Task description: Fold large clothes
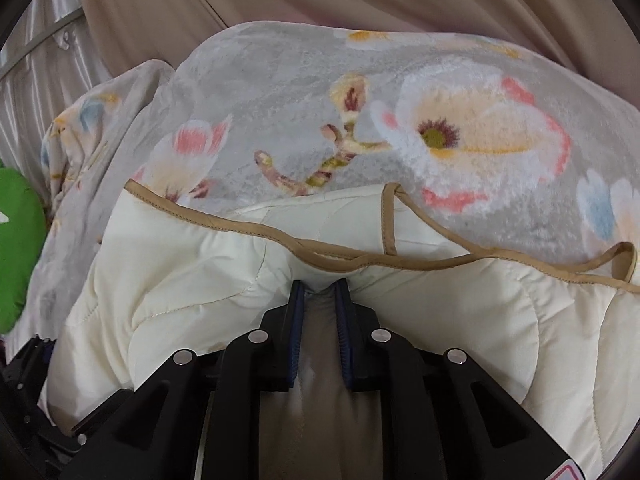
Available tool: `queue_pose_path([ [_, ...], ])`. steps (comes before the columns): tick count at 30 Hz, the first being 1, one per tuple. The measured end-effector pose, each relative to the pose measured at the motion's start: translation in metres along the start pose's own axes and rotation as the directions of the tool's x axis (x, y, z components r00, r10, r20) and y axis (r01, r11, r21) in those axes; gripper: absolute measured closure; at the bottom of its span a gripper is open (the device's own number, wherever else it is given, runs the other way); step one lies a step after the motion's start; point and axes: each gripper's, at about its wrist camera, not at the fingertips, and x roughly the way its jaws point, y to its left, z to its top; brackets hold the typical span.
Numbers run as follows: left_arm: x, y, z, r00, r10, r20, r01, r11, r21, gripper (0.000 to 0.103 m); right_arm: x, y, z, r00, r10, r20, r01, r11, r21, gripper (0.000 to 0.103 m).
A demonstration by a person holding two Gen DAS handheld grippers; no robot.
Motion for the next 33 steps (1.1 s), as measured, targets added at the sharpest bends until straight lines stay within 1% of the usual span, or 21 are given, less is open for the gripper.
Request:
queue_pose_path([
  [2, 0.001, 0.0, 0.001, 1.0, 0.0, -0.003, 0.0, 1.0, -0.002, 0.005, 0.0, -0.006, 0.001, 1.0, 0.02, 0.007, -0.02, 1.0, 0.016, 0.089],
  [3, 0.001, 0.001, 0.001, 1.0, -0.003, -0.008, 0.003, 1.0, -0.005, 0.005, -0.005, -0.012, 0.001, 0.999, 0.048, 0.021, -0.049, 0.998, 0.042, 0.09],
  [4, 0.002, 0.002, 0.002, 1.0, -0.008, -0.017, 0.008, 1.0, -0.009, 0.005, -0.012, -0.017, 0.0, 0.997, 0.058, 0.044, -0.061, 0.995, 0.077, 0.092],
  [6, -0.001, 0.006, 0.004, 0.999, -0.018, -0.037, 0.017, 1.0, -0.023, 0.005, -0.043, -0.032, -0.005, 0.991, 0.057, 0.119, -0.071, 0.99, 0.122, 0.091],
  [7, -0.005, 0.008, 0.005, 0.999, -0.02, -0.036, 0.019, 0.999, -0.029, 0.006, -0.07, -0.044, -0.01, 0.984, 0.052, 0.173, -0.074, 0.99, 0.122, 0.091],
  [8, -0.016, 0.007, 0.008, 1.0, -0.027, -0.013, 0.027, 0.999, -0.019, 0.006, -0.094, -0.056, -0.016, 0.977, 0.026, 0.211, -0.051, 0.992, 0.117, 0.091],
  [10, -0.039, 0.002, 0.017, 0.997, -0.047, 0.062, 0.046, 0.999, 0.02, 0.006, -0.138, -0.087, -0.034, 0.966, -0.062, 0.251, 0.032, 0.992, 0.121, 0.089],
  [12, -0.052, -0.009, 0.027, 0.993, -0.056, 0.107, 0.05, 0.997, 0.058, 0.005, -0.171, -0.126, -0.056, 0.955, -0.159, 0.25, 0.117, 0.977, 0.176, 0.089],
  [13, -0.054, -0.017, 0.033, 0.991, -0.064, 0.116, 0.055, 0.995, 0.079, 0.005, -0.184, -0.151, -0.07, 0.947, -0.216, 0.239, 0.163, 0.961, 0.225, 0.086],
  [14, -0.05, -0.027, 0.039, 0.991, -0.067, 0.113, 0.055, 0.993, 0.104, 0.005, -0.19, -0.168, -0.08, 0.943, -0.247, 0.221, 0.186, 0.947, 0.263, 0.083],
  [16, -0.029, -0.048, 0.048, 0.995, -0.059, 0.081, 0.046, 0.985, 0.164, 0.005, -0.19, -0.2, -0.097, 0.941, -0.296, 0.163, 0.228, 0.912, 0.341, 0.081],
  [17, -0.017, -0.054, 0.052, 0.998, -0.038, 0.06, 0.026, 0.984, 0.178, 0.005, -0.186, -0.216, -0.105, 0.941, -0.308, 0.137, 0.238, 0.896, 0.376, 0.084],
  [18, -0.002, -0.059, 0.054, 0.999, -0.006, 0.041, -0.001, 0.983, 0.184, 0.005, -0.18, -0.229, -0.111, 0.94, -0.32, 0.12, 0.25, 0.884, 0.394, 0.091],
  [19, 0.01, -0.062, 0.056, 0.999, 0.018, 0.029, -0.023, 0.982, 0.188, 0.005, -0.174, -0.236, -0.116, 0.94, -0.324, 0.111, 0.257, 0.882, 0.395, 0.094],
  [20, 0.023, -0.064, 0.057, 0.999, 0.038, 0.027, -0.042, 0.981, 0.19, 0.005, -0.166, -0.242, -0.119, 0.941, -0.321, 0.111, 0.254, 0.883, 0.395, 0.095],
  [23, 0.036, -0.058, 0.06, 1.0, 0.022, 0.022, -0.024, 0.989, 0.144, 0.005, -0.151, -0.251, -0.124, 0.946, -0.299, 0.128, 0.221, 0.879, 0.423, 0.095],
  [27, 0.045, -0.059, 0.059, 0.999, 0.044, 0.03, -0.048, 0.989, 0.137, 0.005, -0.144, -0.25, -0.118, 0.942, -0.313, 0.119, 0.241, 0.88, 0.41, 0.095],
  [30, 0.048, -0.058, 0.06, 0.998, 0.05, 0.029, -0.053, 0.99, 0.133, 0.005, -0.147, -0.255, -0.123, 0.939, -0.318, 0.129, 0.241, 0.878, 0.414, 0.095],
  [31, 0.047, -0.058, 0.061, 0.998, 0.053, 0.03, -0.056, 0.99, 0.132, 0.005, -0.148, -0.255, -0.123, 0.936, -0.326, 0.134, 0.246, 0.876, 0.414, 0.095],
  [32, 0.044, -0.058, 0.061, 0.997, 0.061, 0.038, -0.066, 0.989, 0.132, 0.005, -0.154, -0.251, -0.122, 0.925, -0.352, 0.143, 0.266, 0.869, 0.418, 0.095],
  [33, 0.039, -0.057, 0.06, 0.996, 0.075, 0.048, -0.08, 0.988, 0.129, 0.005, -0.164, -0.243, -0.121, 0.903, -0.4, 0.156, 0.306, 0.854, 0.421, 0.094],
])
